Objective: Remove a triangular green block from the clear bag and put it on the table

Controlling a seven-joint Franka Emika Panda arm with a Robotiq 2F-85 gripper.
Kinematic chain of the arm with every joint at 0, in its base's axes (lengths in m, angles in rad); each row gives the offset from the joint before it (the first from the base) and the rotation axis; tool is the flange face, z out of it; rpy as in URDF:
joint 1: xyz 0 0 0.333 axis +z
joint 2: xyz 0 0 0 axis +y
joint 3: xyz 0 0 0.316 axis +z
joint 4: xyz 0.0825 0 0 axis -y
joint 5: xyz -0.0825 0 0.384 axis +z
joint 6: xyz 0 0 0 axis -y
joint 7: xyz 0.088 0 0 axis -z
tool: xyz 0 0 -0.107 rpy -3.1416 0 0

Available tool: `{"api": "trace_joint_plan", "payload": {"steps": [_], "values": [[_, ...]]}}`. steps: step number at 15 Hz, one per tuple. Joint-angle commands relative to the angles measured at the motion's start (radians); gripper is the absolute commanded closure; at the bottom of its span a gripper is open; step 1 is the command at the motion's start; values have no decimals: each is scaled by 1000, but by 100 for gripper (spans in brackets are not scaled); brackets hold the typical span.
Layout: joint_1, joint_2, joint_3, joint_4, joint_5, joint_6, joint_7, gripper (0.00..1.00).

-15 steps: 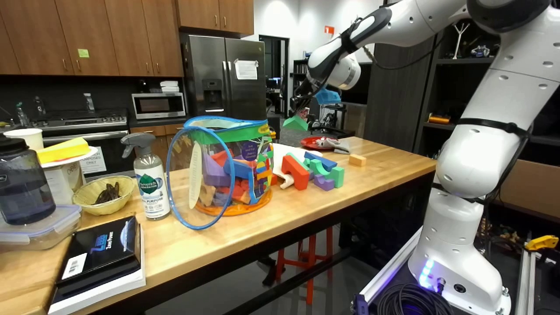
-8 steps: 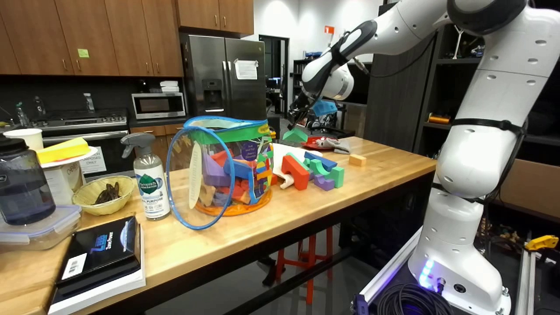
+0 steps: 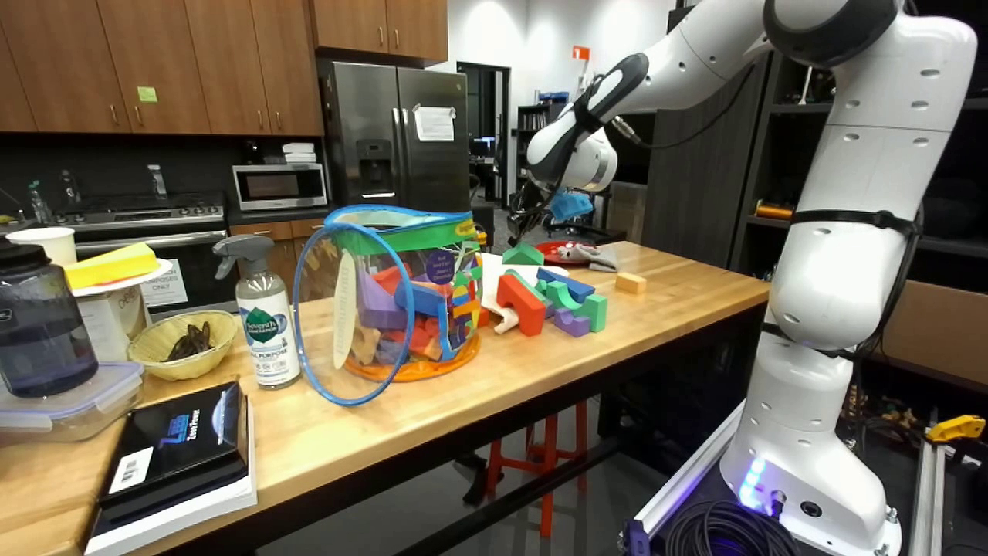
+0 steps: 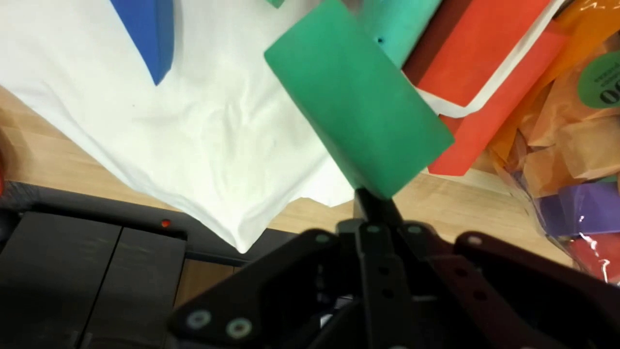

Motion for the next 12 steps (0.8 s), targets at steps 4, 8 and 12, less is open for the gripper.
{"api": "trace_joint_plan", "payload": {"steps": [4,8,12], "values": [[1,3,3,-31,-34,11,-31,74],[0,17,5,-19,-24,0,-18,79],[0,17,6,-20,-25,0,-20,74]]}}
